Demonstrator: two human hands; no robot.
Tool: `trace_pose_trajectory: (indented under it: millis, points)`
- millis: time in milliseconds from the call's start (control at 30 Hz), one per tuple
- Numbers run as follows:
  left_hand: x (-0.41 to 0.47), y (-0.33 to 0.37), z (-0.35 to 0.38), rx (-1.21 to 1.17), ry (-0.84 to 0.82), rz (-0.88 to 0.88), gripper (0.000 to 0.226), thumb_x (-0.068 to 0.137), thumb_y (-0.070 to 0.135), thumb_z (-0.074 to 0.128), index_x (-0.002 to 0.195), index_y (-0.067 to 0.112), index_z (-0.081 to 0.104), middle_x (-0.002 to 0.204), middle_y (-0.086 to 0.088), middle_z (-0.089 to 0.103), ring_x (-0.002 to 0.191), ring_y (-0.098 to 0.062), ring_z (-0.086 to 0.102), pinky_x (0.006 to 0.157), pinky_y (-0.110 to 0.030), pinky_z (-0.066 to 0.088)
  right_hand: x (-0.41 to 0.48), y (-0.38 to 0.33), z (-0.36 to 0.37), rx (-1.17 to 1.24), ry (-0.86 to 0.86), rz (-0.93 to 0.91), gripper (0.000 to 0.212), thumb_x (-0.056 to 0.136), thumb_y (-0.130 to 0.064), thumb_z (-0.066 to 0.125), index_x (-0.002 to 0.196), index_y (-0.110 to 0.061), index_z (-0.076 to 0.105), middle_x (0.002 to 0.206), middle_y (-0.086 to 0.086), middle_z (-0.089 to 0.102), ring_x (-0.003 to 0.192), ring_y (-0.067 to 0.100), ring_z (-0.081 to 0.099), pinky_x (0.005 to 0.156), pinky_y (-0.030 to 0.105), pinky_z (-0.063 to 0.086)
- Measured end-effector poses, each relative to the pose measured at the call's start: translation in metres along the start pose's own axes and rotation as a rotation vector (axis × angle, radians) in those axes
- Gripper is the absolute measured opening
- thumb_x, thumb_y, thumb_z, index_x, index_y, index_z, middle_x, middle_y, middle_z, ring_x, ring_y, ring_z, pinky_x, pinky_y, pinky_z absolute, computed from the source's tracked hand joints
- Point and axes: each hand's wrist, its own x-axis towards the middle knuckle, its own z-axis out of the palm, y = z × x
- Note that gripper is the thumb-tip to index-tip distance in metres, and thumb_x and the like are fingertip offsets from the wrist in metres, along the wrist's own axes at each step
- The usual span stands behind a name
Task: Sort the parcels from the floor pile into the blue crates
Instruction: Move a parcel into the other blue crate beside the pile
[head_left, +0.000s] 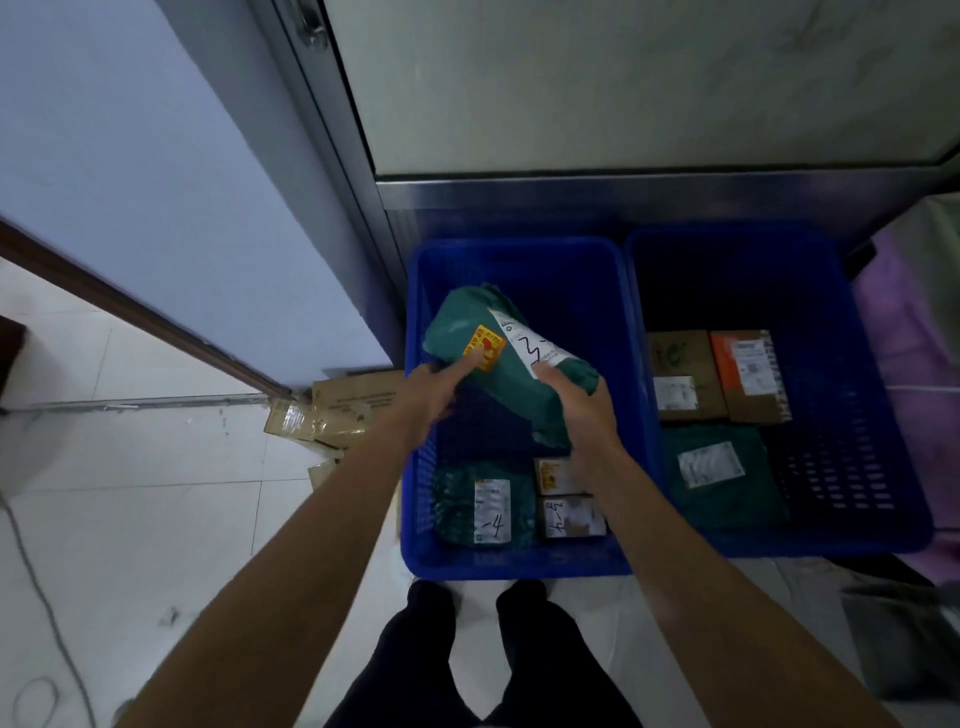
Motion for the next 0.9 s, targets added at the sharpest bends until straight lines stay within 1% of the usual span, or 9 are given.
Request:
trace_pose_trajectory:
  millis: [133, 200, 300, 400, 500, 600, 667, 767, 900]
  points:
    - [0.042, -0.001, -0.025, 0.186, 0.139, 0.096, 0.088, 0.087, 0.054, 0.071, 0.153, 0.011, 0.033, 0.145, -0.009, 0.048, 0.106, -0.02, 0.056, 0.086, -0.033, 0.047, 0.032, 0.004, -0.029, -0.098, 0.041, 0.0, 0.075, 0.067, -0.042, 0.09, 0.131, -0.019, 0.058, 0.115, 0.009, 0.072, 0.096, 0.027, 0.074, 0.063, 0.036, 0.06]
    - [0.065, -0.003, -0.025, 0.342, 0.097, 0.157, 0.078, 0.094, 0.043, 0.068, 0.155, 0.012, 0.03, 0.154, -0.01, 0.04, 0.106, -0.021, 0.059, 0.082, -0.03, 0.049, 0.049, 0.006, -0.04, -0.133, 0.043, -0.005, 0.063, 0.075, -0.036, 0.087, 0.129, -0.017, 0.06, 0.113, 0.008, 0.073, 0.093, 0.023, 0.074, 0.06, 0.029, 0.058]
    - [0.1, -0.008, -0.015, 0.518, 0.01, 0.202, 0.068, 0.097, 0.035, 0.064, 0.155, 0.021, 0.033, 0.159, -0.008, 0.035, 0.135, -0.028, 0.047, 0.102, -0.038, 0.044, 0.08, 0.012, -0.048, -0.195, -0.016, 0.041, 0.05, 0.082, -0.033, 0.083, 0.125, -0.015, 0.065, 0.111, 0.008, 0.075, 0.09, 0.021, 0.075, 0.06, 0.027, 0.057]
    - [0.124, -0.018, -0.001, 0.463, -0.1, 0.17, 0.06, 0.096, 0.03, 0.06, 0.152, 0.032, 0.038, 0.147, -0.005, 0.047, 0.127, -0.023, 0.051, 0.099, -0.037, 0.044, 0.108, 0.027, -0.052, -0.241, -0.081, 0.103, 0.048, 0.081, -0.036, 0.083, 0.122, -0.016, 0.067, 0.109, 0.006, 0.076, 0.09, 0.021, 0.076, 0.066, 0.03, 0.059]
    - [0.154, -0.049, 0.009, 0.547, -0.147, 0.119, 0.069, 0.092, 0.016, 0.055, 0.155, 0.029, 0.031, 0.12, -0.011, 0.062, 0.101, -0.026, 0.058, 0.077, -0.04, 0.046, 0.143, 0.058, -0.057, -0.257, -0.122, 0.15, 0.047, 0.081, -0.036, 0.083, 0.121, -0.016, 0.068, 0.105, 0.005, 0.077, 0.089, 0.021, 0.076, 0.067, 0.03, 0.059]
    - [0.187, -0.086, 0.014, 1.025, -0.301, 0.003, 0.094, 0.089, 0.013, 0.055, 0.161, 0.034, -0.003, 0.168, -0.013, 0.004, 0.148, -0.04, 0.025, 0.104, -0.052, 0.042, 0.175, 0.094, -0.061, -0.249, -0.16, 0.22, 0.055, 0.076, -0.037, 0.088, 0.123, -0.016, 0.069, 0.111, 0.007, 0.077, 0.098, 0.024, 0.075, 0.082, 0.037, 0.061]
    - [0.205, -0.103, 0.018, 1.31, -0.327, -0.001, 0.109, 0.088, 0.022, 0.064, 0.158, 0.029, -0.02, 0.167, -0.004, -0.023, 0.154, -0.039, 0.001, 0.115, -0.053, 0.031, 0.195, 0.119, -0.064, -0.269, -0.178, 0.264, 0.061, 0.071, -0.041, 0.09, 0.123, -0.018, 0.069, 0.112, 0.006, 0.076, 0.101, 0.025, 0.074, 0.091, 0.042, 0.059]
    - [0.226, -0.124, 0.022, 1.423, -0.317, 0.031, 0.123, 0.081, 0.036, 0.078, 0.16, 0.025, -0.015, 0.168, -0.006, -0.013, 0.153, -0.038, 0.005, 0.116, -0.053, 0.033, 0.215, 0.149, -0.063, -0.283, -0.191, 0.3, 0.049, 0.077, -0.041, 0.086, 0.119, -0.019, 0.07, 0.107, 0.006, 0.078, 0.097, 0.024, 0.074, 0.08, 0.035, 0.06]
    - [0.249, -0.147, 0.025, 1.419, -0.339, -0.05, 0.093, 0.094, 0.038, 0.059, 0.162, 0.02, -0.002, 0.169, -0.008, 0.002, 0.153, -0.033, 0.013, 0.12, -0.048, 0.027, 0.239, 0.185, -0.059, -0.299, -0.24, 0.336, 0.047, 0.078, -0.047, 0.084, 0.116, -0.022, 0.073, 0.109, 0.003, 0.077, 0.099, 0.022, 0.074, 0.086, 0.034, 0.058]
